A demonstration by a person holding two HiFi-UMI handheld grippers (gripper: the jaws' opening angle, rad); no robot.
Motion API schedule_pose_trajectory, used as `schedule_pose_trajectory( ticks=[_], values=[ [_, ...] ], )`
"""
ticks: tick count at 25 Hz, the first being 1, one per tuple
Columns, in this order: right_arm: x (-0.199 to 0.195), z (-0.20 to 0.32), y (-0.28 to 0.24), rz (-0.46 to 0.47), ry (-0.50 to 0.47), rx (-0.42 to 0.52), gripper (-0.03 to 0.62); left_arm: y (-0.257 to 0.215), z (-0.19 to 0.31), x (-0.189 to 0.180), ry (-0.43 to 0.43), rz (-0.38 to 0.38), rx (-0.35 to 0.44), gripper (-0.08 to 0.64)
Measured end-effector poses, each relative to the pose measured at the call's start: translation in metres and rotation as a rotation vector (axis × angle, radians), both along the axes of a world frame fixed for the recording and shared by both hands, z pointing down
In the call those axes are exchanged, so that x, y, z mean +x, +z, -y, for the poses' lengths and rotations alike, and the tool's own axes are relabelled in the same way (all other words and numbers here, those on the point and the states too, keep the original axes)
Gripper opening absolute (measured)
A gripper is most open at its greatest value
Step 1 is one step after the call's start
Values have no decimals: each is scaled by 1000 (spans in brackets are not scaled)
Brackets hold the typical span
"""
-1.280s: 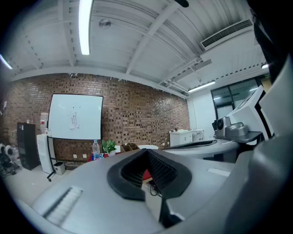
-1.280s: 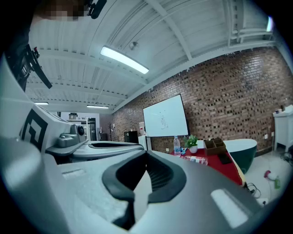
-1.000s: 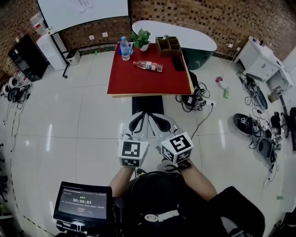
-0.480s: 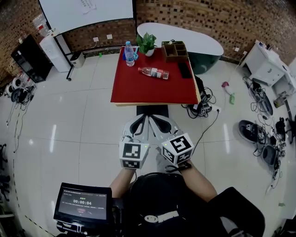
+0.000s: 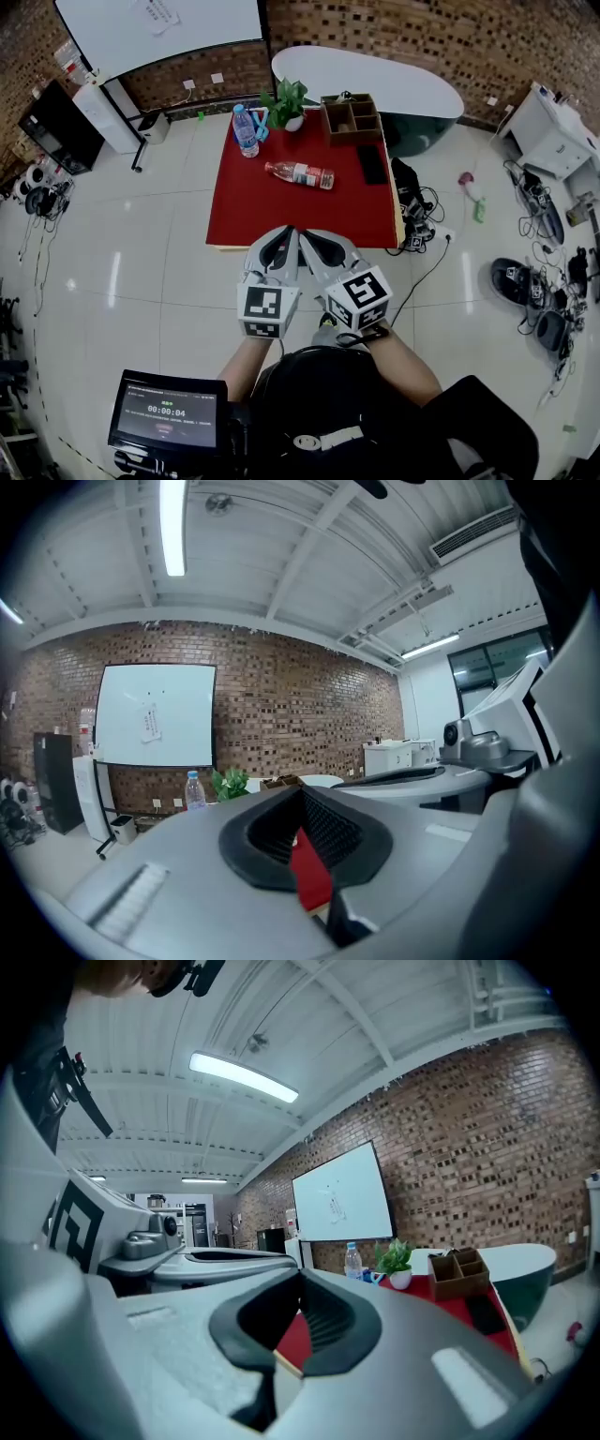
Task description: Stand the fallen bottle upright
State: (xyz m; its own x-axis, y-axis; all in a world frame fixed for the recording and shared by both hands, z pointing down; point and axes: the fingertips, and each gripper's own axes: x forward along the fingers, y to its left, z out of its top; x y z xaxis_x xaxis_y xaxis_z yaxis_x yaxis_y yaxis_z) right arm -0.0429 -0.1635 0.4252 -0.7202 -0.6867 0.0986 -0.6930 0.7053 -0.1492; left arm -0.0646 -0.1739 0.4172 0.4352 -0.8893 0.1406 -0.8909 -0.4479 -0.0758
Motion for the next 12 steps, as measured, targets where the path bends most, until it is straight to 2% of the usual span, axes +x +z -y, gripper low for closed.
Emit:
schedule_pose_trajectory(
  ticks=[5, 12],
  values=[
    [32, 57, 7, 28, -13, -9, 5, 9, 54, 31, -8, 46, -24, 2],
    [51, 83, 4, 55, -5, -17, 5, 3, 78, 45, -17, 76, -31, 3]
  ],
)
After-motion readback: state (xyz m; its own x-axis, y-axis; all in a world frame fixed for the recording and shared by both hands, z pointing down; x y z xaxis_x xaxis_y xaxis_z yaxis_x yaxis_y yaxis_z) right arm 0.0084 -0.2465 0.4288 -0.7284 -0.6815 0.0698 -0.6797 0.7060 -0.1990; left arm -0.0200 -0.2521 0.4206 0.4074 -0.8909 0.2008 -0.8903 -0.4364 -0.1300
